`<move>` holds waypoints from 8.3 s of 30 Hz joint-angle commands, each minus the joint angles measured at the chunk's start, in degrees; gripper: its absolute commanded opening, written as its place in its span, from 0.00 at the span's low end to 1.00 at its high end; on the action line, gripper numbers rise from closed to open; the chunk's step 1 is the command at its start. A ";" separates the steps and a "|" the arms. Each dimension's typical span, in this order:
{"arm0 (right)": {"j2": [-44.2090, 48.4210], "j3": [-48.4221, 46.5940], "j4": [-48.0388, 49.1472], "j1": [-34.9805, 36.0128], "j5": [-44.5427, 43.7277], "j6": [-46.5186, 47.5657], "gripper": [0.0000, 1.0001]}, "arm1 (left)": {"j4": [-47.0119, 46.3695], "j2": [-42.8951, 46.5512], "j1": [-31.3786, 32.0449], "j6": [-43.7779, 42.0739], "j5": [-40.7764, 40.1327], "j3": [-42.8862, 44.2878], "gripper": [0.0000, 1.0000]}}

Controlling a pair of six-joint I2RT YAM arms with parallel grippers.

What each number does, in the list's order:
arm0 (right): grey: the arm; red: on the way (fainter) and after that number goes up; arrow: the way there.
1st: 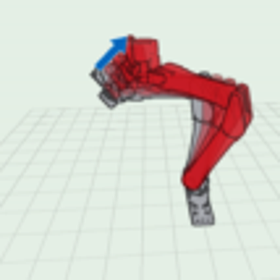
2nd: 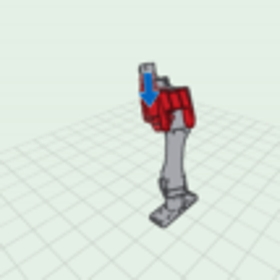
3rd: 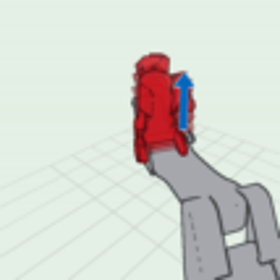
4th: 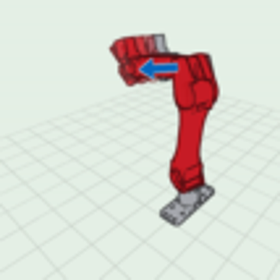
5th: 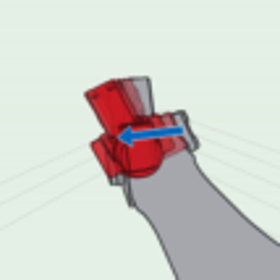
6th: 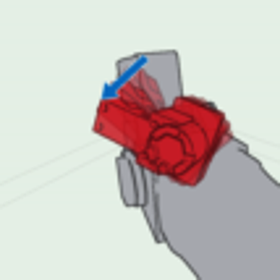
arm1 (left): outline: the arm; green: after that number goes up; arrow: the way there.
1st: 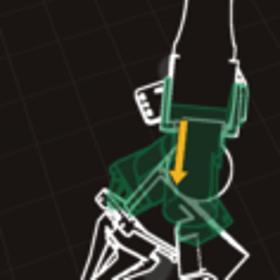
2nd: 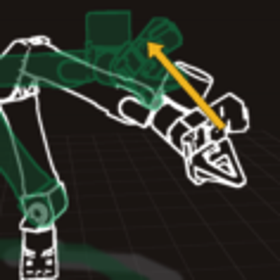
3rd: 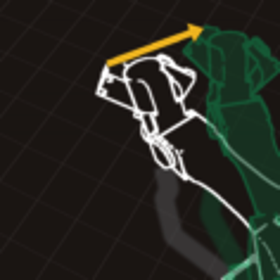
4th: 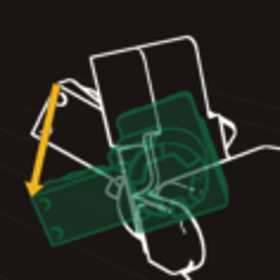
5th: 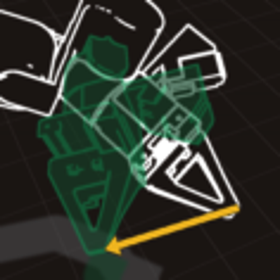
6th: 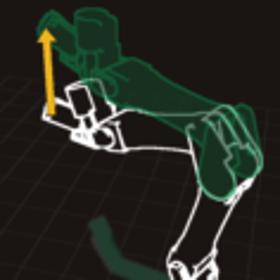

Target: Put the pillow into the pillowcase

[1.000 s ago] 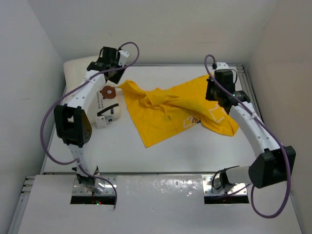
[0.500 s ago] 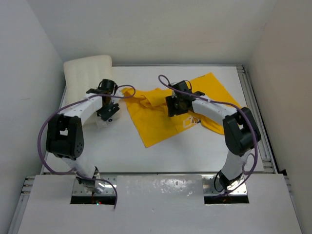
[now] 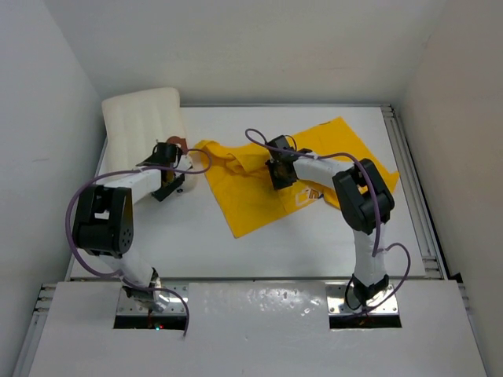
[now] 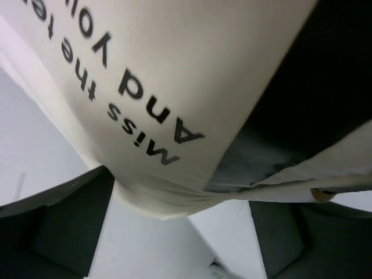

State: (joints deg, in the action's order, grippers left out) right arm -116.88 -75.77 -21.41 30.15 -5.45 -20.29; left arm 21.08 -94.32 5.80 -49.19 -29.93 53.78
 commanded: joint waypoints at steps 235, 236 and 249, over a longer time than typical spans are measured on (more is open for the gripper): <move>1.21 -16.52 16.13 -9.06 5.19 -19.96 0.00 | 54.59 -11.93 11.76 -14.53 80.29 61.10 0.00; 1.39 -16.00 16.66 -8.88 7.36 -19.87 0.00 | 54.42 -12.20 12.56 -14.88 80.29 60.40 0.00; 18.79 4.13 25.54 -5.81 17.76 -6.87 0.00 | 16.55 -13.87 8.45 23.92 56.07 44.04 0.00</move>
State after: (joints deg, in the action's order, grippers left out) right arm -103.66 -73.89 -0.47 23.42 9.76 -32.27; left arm 52.77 -109.34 17.56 -41.43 35.14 96.92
